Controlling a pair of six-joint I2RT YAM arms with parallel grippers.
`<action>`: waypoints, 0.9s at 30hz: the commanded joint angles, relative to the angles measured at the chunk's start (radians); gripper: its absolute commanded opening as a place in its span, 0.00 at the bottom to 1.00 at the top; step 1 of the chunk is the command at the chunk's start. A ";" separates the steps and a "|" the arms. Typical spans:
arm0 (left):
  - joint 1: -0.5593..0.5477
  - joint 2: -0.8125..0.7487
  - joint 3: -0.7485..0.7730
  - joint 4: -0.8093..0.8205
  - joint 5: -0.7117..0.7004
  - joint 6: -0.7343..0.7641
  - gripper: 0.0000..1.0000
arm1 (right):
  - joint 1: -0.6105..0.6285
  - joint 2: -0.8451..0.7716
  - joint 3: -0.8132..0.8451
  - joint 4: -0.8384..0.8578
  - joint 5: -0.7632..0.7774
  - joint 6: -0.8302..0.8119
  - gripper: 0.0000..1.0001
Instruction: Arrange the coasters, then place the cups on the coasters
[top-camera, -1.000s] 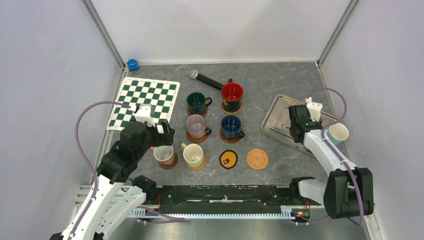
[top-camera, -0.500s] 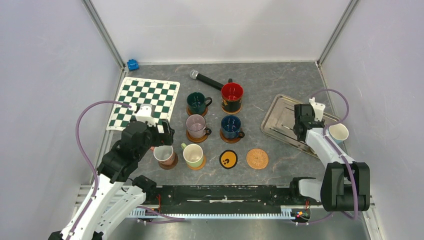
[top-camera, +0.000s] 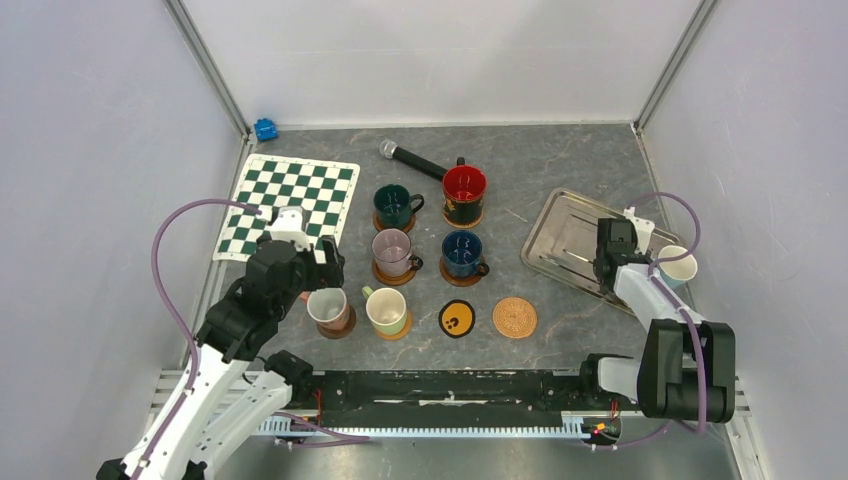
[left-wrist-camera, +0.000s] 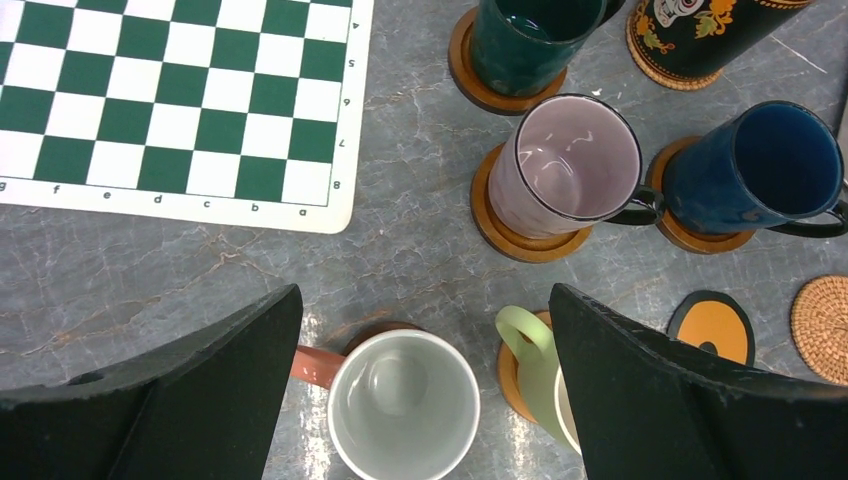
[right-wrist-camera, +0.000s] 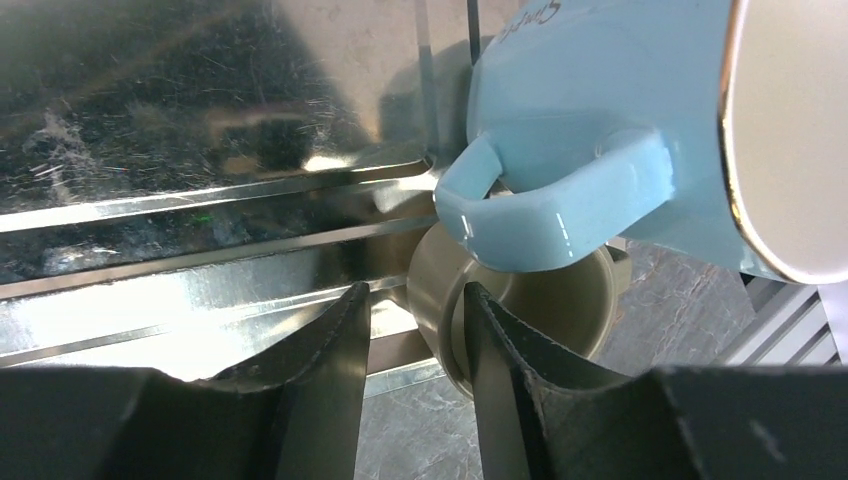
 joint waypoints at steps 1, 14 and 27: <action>-0.003 -0.010 0.022 -0.002 -0.039 0.016 1.00 | -0.010 0.002 -0.003 0.053 -0.024 -0.009 0.40; -0.003 -0.032 0.024 -0.014 -0.065 0.016 1.00 | -0.009 -0.083 0.048 0.009 -0.149 -0.003 0.06; -0.004 -0.068 0.016 0.005 -0.047 0.017 1.00 | 0.087 -0.186 0.184 -0.064 -0.386 -0.017 0.00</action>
